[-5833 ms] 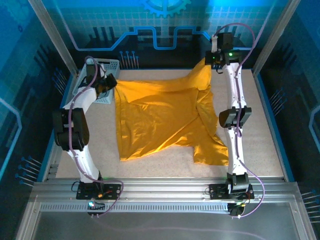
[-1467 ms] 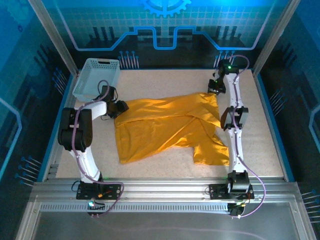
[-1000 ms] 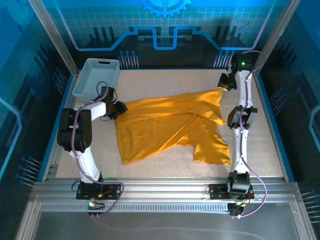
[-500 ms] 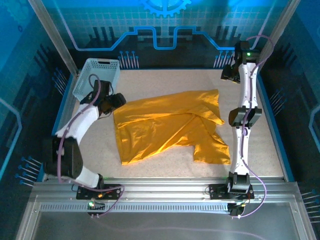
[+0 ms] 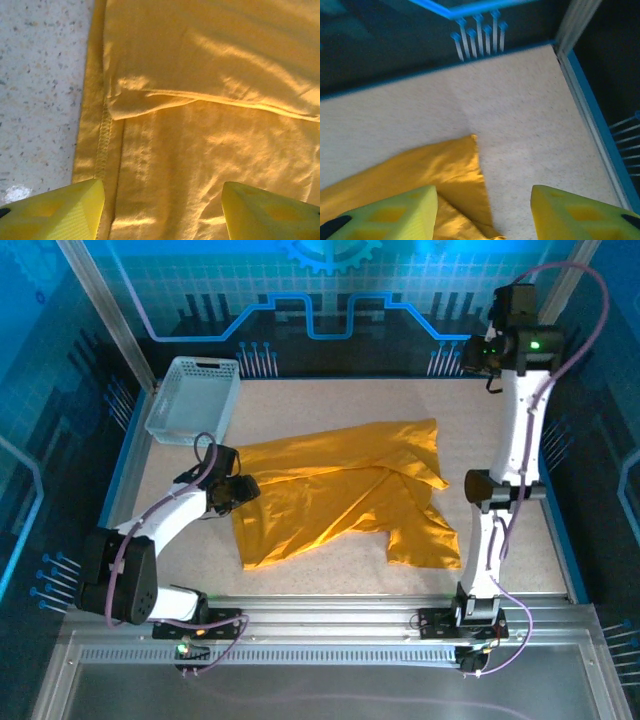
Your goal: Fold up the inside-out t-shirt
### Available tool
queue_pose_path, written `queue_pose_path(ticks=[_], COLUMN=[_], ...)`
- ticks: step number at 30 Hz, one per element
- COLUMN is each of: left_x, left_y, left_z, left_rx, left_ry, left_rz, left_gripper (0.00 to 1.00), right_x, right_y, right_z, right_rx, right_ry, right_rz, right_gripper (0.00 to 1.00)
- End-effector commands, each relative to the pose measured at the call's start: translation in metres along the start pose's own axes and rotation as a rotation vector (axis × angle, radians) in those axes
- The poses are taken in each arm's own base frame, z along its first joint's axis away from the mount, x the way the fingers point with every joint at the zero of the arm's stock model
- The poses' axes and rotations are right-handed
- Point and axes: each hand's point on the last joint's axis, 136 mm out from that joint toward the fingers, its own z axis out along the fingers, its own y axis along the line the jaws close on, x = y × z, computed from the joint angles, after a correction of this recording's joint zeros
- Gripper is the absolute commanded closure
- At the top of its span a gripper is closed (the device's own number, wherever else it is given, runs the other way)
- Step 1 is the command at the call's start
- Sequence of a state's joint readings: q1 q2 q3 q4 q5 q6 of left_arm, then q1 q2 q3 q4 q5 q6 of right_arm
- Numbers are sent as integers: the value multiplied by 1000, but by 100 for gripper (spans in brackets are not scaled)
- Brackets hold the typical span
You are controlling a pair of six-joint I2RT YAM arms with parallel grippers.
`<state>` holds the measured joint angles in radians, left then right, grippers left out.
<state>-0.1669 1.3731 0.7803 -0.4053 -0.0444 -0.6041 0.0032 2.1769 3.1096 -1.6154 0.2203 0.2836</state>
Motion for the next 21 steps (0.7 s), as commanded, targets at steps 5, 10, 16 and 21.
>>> queue_pose_path(ticks=[5,10,16,21], left_x=[-13,-17,-19,-19], left_y=[-14,-18,-20,-22], left_z=[-12,-15,-17,-18], left_rx=[74,91,101,111], left_ry=[-78,-103,-112,-110], left_rz=[14,18,25,32], left_gripper=[34,34,33,33], right_x=[18,3,-12,20], right_y=[71,69,46,73], right_z=[-105,-82,-100,-154], right_rx=[-419,-209,17,-232], right_ry=[-60,-137,-249,-223], right_rz=[-98,-163,-237,-386], right_gripper=[44,44,43,38])
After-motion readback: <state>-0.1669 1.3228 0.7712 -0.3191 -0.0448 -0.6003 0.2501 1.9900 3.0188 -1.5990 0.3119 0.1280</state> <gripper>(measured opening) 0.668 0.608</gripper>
